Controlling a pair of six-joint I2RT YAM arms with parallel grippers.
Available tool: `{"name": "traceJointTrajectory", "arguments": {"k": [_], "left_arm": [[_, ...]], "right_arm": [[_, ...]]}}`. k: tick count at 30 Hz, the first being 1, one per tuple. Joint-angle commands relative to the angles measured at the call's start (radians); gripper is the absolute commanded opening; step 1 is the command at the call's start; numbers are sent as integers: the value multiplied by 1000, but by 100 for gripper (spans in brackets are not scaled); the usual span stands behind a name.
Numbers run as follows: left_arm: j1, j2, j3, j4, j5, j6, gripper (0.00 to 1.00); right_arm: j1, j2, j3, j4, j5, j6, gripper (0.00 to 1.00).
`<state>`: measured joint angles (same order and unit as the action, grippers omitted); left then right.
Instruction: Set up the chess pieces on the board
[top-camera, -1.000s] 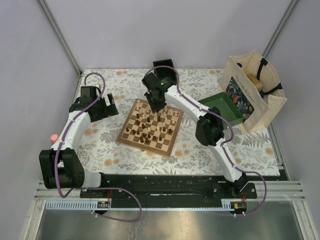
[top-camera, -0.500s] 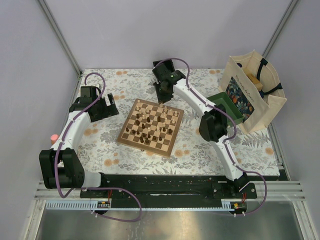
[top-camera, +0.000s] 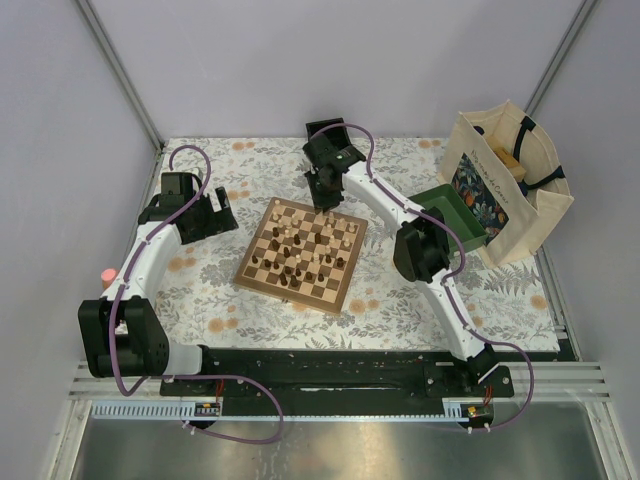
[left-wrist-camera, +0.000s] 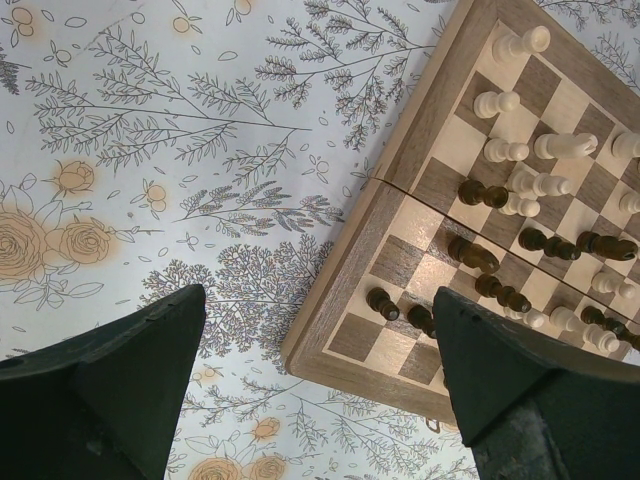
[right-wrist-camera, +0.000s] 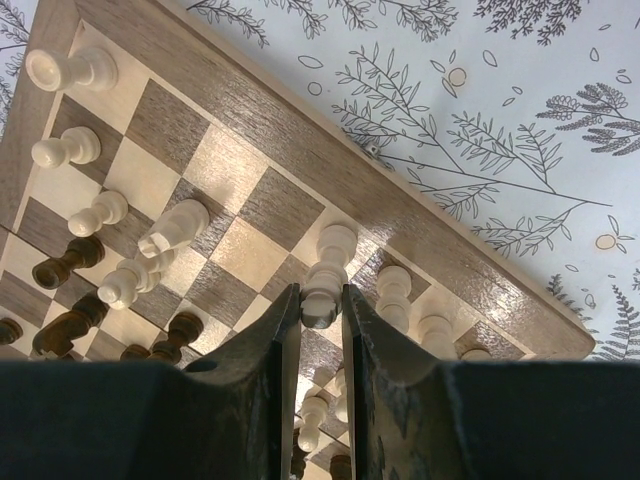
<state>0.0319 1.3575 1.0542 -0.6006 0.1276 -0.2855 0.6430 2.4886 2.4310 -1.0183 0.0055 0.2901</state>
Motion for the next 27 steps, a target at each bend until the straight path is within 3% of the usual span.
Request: {"name": "traceJointTrajectory", "arguments": {"k": [1,13,27], "left_arm": [[2,0,44,18,12,2,99],[2,5,44,18,17,2,99],[3,-1,44,18,20,2,99]], "right_arm": [[-2,4,39,18,-33,11,24],[-2,-11,25,14,-30,11,28],[-2,-28,25,0,-27,9,25]]}}
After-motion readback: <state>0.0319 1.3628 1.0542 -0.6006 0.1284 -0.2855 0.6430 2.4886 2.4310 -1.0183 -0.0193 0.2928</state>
